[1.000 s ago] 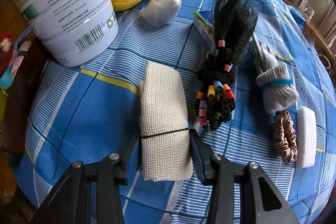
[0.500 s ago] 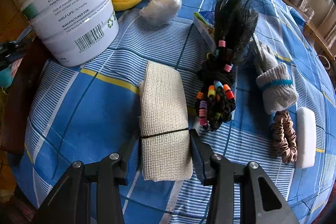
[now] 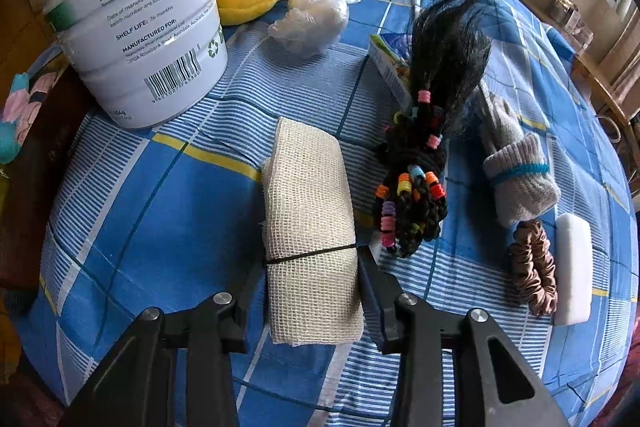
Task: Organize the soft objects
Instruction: 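Carry the red plush with the left tool onto the gold tray and release, then carry the white rolled bandage with the right tool over the gold tray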
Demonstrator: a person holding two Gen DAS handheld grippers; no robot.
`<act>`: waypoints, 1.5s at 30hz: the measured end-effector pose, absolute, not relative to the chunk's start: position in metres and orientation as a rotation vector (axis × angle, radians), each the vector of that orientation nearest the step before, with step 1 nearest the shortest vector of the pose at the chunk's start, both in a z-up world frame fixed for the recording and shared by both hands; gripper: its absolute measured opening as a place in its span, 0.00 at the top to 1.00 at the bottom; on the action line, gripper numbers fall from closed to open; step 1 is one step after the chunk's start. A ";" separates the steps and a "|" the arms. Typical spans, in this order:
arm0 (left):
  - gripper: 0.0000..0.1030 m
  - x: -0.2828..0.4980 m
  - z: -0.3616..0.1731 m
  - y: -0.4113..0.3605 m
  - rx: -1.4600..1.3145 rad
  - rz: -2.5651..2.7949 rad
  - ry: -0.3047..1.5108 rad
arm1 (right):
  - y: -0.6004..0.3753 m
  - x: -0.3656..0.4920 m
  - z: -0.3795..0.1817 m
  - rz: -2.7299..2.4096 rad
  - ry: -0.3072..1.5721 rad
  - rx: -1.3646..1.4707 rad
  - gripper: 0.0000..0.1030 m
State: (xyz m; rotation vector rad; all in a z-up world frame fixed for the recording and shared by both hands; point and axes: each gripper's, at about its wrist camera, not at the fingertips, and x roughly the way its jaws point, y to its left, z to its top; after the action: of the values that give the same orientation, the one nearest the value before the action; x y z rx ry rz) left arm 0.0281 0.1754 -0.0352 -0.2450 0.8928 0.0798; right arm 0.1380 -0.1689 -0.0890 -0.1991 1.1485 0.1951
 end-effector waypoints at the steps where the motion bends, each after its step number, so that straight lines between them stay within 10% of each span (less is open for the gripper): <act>1: 0.26 0.024 -0.035 0.176 -0.237 0.081 0.890 | -0.169 0.138 -0.088 0.189 1.147 -0.192 0.62; 22: 0.11 -0.001 -0.013 0.194 -0.184 0.082 0.816 | -0.202 0.267 0.051 -0.065 0.990 0.027 0.62; 45: 0.11 -0.014 -0.014 0.207 -0.210 0.092 0.811 | 0.099 0.221 0.110 0.660 0.829 -0.295 0.62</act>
State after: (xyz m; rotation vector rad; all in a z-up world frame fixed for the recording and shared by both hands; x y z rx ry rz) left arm -0.0144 0.2066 -0.0139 -0.2103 0.8111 0.0918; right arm 0.2214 0.0992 0.1101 -0.2952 0.8290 0.6597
